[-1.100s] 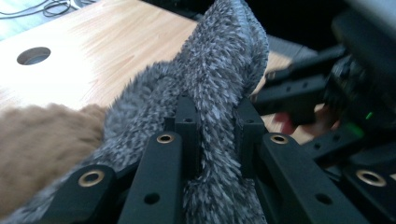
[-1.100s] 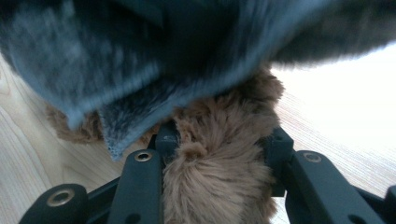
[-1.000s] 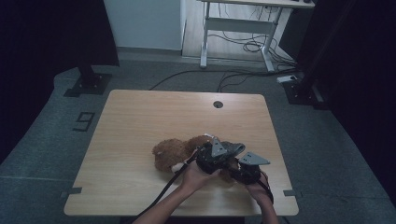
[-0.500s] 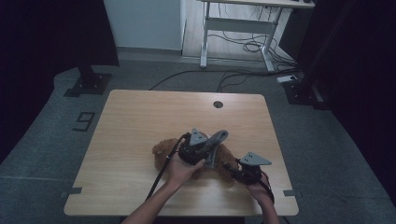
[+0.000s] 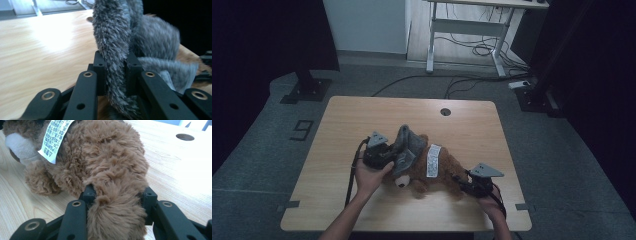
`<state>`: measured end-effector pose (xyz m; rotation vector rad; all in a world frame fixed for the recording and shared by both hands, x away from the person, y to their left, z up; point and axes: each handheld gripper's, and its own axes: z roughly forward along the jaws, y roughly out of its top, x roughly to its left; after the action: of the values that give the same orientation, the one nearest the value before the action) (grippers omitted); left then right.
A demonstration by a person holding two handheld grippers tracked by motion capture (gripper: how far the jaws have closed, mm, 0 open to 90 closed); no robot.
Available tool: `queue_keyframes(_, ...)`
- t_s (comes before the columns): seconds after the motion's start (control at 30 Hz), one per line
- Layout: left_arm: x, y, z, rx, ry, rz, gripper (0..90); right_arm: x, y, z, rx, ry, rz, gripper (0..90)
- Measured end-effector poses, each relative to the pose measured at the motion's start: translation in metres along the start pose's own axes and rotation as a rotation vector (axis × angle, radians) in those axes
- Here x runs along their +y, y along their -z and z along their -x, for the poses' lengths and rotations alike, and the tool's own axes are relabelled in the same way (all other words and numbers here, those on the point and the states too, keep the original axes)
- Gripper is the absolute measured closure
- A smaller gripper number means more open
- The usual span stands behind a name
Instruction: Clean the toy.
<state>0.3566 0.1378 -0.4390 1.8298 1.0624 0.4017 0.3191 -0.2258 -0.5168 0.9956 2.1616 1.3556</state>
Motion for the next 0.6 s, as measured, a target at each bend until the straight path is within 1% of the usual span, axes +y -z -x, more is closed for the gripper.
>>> queue_keyframes(0.07, -0.005, 0.005, -0.011, 0.018, 0.019, -0.004, 75.6, 0.0, 0.0, 0.001, -0.001, -0.003, 0.0, 60.0)
queue_keyframes(0.1, -0.008, 0.007, -0.016, 0.021, 0.031, -0.006, 75.6, 0.0, 0.0, 0.001, -0.001, -0.004, 0.0, 60.0)
queue_keyframes(0.13, -0.01, 0.009, -0.02, 0.012, 0.05, -0.003, 75.5, 0.0, 0.0, 0.001, 0.0, -0.005, 0.001, 59.9)
queue_keyframes(0.17, -0.011, 0.011, -0.022, -0.009, 0.071, 0.007, 75.5, 0.0, 0.0, 0.001, 0.0, -0.005, 0.001, 60.0)
queue_keyframes(0.2, -0.01, 0.013, -0.022, -0.026, 0.086, 0.016, 75.5, 0.0, 0.0, 0.001, 0.0, -0.005, 0.001, 59.9)
queue_keyframes(0.23, -0.008, 0.014, -0.019, -0.038, 0.084, 0.022, 75.4, -0.001, -0.001, 0.001, 0.0, -0.007, 0.001, 59.9)
queue_keyframes(0.3, 0.001, 0.016, -0.007, -0.06, 0.05, 0.039, 75.4, -0.001, -0.001, 0.002, 0.002, -0.014, 0.003, 59.9)
queue_keyframes(0.37, 0.01, 0.016, 0.01, -0.088, 0.01, 0.051, 75.4, -0.001, -0.001, 0.002, 0.002, -0.015, 0.004, 59.9)
queue_keyframes(0.4, 0.015, 0.016, 0.018, -0.1, -0.016, 0.054, 75.4, -0.001, -0.001, 0.002, 0.0, -0.014, 0.004, 59.8)
queue_keyframes(0.47, 0.024, 0.012, 0.035, -0.127, -0.051, 0.055, 75.4, -0.001, -0.001, 0.002, 0.0, -0.016, 0.004, 59.8)
queue_keyframes(0.57, 0.034, 0.001, 0.058, -0.171, -0.08, 0.047, 75.4, -0.001, -0.001, 0.003, 0.002, -0.017, 0.006, 59.8)
queue_keyframes(0.6, 0.037, -0.003, 0.065, -0.196, -0.077, 0.04, 75.3, -0.001, -0.001, 0.003, 0.004, -0.018, 0.004, 59.8)
